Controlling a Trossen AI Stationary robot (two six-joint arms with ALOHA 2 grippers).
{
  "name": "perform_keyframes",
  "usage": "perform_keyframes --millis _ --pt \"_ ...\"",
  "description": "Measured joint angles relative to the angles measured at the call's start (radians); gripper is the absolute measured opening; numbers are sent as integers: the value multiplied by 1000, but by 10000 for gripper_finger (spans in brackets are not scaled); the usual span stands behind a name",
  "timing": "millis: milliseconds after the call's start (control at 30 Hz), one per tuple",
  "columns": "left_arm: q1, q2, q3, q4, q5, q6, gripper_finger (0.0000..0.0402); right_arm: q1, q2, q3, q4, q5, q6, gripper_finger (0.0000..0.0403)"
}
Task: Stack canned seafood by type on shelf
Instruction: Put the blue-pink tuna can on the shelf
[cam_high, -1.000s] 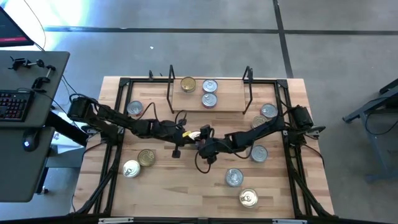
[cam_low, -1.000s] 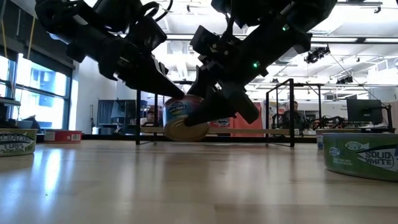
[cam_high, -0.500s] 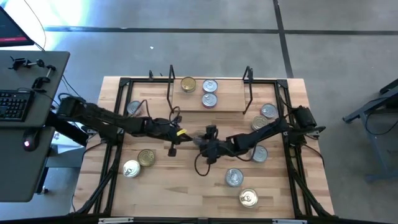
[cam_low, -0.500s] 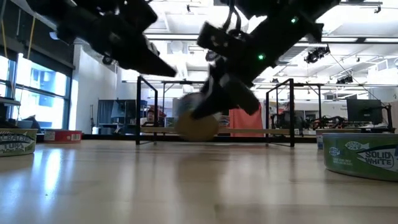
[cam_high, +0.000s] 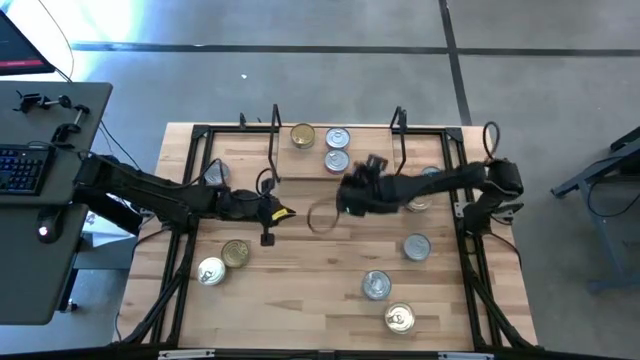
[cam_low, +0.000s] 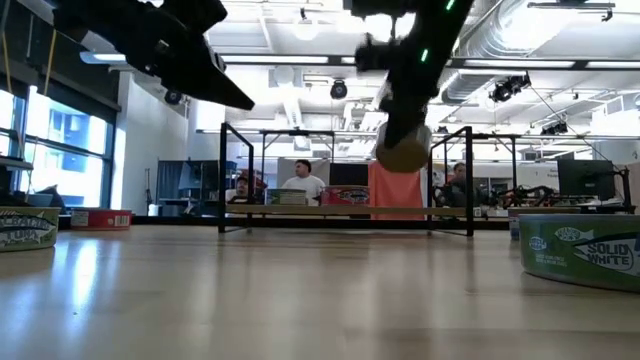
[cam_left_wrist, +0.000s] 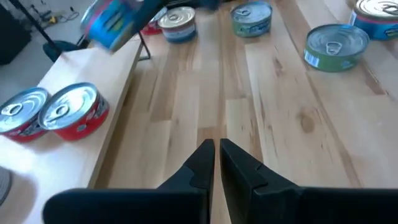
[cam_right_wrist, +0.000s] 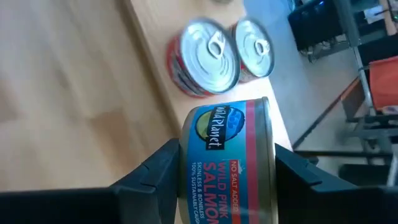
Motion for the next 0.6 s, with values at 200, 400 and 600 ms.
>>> perform_keyframes --millis 200,400,600 --pt "-41 71 0 106 -49 10 19 -184 0 -125 284 -60 -399 163" --pt "-66 127 -1 140 -56 60 19 -288 1 -168 350 -89 -540 163" --pt "-74 151 -2 152 -60 42 19 -359 27 -186 376 -137 -585 181"
